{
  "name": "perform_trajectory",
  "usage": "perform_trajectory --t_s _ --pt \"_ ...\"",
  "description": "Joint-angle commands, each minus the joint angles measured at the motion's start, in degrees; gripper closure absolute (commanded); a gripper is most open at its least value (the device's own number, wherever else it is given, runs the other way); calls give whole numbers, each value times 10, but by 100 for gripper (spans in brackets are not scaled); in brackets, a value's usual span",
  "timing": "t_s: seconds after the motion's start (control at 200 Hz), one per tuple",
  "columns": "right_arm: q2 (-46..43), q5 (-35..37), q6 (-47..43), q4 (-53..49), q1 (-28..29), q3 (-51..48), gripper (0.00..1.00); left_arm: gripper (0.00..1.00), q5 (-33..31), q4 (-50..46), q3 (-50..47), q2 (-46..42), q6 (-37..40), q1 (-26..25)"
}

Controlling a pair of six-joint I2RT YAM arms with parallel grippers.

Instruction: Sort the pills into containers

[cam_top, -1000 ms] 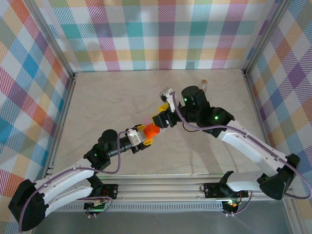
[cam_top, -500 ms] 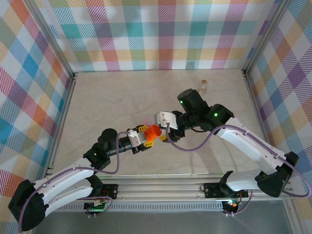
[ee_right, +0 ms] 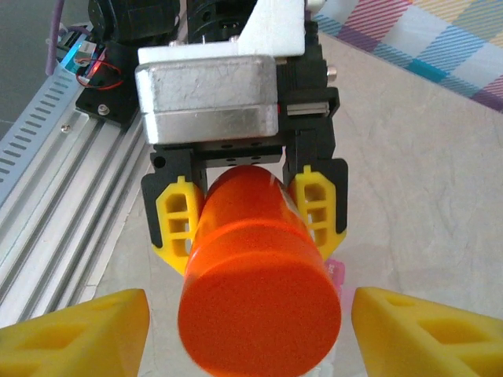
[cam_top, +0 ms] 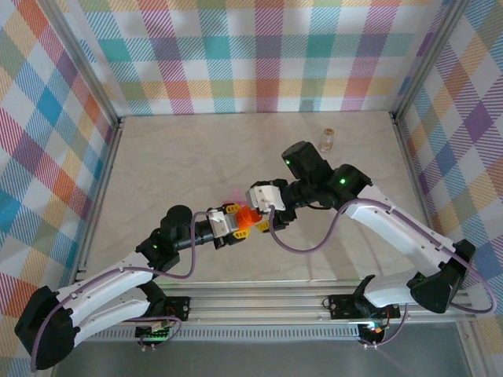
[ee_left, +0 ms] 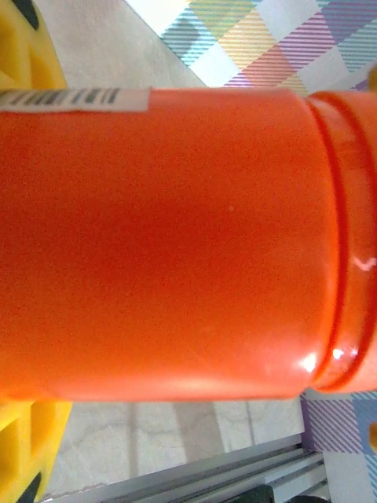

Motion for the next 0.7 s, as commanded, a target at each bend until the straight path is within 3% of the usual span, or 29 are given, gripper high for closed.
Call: perform_trajectory --t_s 0.0,0.205,0.395,0.56,0.695 --pt "16 -37 -29 -31 4 31 32 100 15 1 22 -1 3 -2" --pt "38 -36 -37 -85 4 51 47 100 8 1 21 -4 3 -2" --pt "21 -14 -35 -60 4 9 34 100 10 8 19 -5 0 -2" --pt "15 -20 -31 -59 4 -1 35 100 11 8 19 -4 -1 -1" --pt "15 -27 -30 -64 5 3 43 100 10 7 20 -3 -1 -2"
